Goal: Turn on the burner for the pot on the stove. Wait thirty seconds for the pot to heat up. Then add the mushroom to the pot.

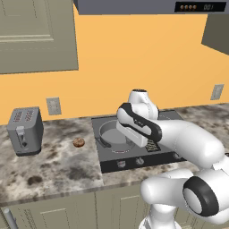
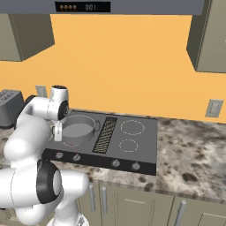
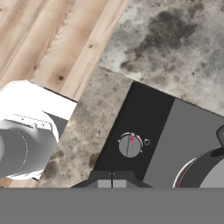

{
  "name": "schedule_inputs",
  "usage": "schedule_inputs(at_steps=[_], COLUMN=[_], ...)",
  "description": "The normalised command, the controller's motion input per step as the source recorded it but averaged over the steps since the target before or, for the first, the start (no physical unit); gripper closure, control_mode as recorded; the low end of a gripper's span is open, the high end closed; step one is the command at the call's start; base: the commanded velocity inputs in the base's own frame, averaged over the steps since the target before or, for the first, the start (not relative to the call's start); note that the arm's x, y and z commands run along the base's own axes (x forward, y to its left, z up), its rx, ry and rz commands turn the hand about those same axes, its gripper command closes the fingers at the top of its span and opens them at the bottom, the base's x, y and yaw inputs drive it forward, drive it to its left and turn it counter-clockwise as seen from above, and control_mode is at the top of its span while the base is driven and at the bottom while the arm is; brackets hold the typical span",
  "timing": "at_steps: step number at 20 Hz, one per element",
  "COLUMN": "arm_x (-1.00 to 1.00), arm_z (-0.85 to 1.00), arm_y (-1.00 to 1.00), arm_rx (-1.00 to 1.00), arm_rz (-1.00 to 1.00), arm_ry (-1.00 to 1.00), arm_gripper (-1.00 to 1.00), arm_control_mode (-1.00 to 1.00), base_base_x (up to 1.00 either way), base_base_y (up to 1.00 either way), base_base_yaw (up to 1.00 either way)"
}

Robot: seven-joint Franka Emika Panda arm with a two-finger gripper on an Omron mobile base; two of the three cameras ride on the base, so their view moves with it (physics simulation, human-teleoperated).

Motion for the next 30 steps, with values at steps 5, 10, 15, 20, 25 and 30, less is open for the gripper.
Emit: schedule_inputs(at_steps=[5, 10, 15, 20, 25, 30], arm_x=[0.0, 0.0, 0.0, 0.0, 0.0, 0.0], arm_z=[0.0, 0.0, 0.0, 0.0, 0.0, 0.0], arm_y=[0.0, 0.0, 0.0, 0.0, 0.0, 0.0], arm_rx=[0.0, 0.0, 0.0, 0.0, 0.0, 0.0], arm_rz=[0.0, 0.0, 0.0, 0.0, 0.0, 0.0], arm_ry=[0.0, 0.0, 0.0, 0.0, 0.0, 0.0], arm_gripper=[1.0, 1.0, 1.0, 1.0, 1.0, 1.0], arm_control_mode=[-1.0, -1.0, -1.0, -1.0, -1.0, -1.0], base_base_x=[0.0, 0.0, 0.0, 0.0, 0.0, 0.0], base_base_y=[0.0, 0.0, 0.0, 0.0, 0.0, 0.0], base_base_yaw=[0.0, 0.0, 0.0, 0.0, 0.0, 0.0])
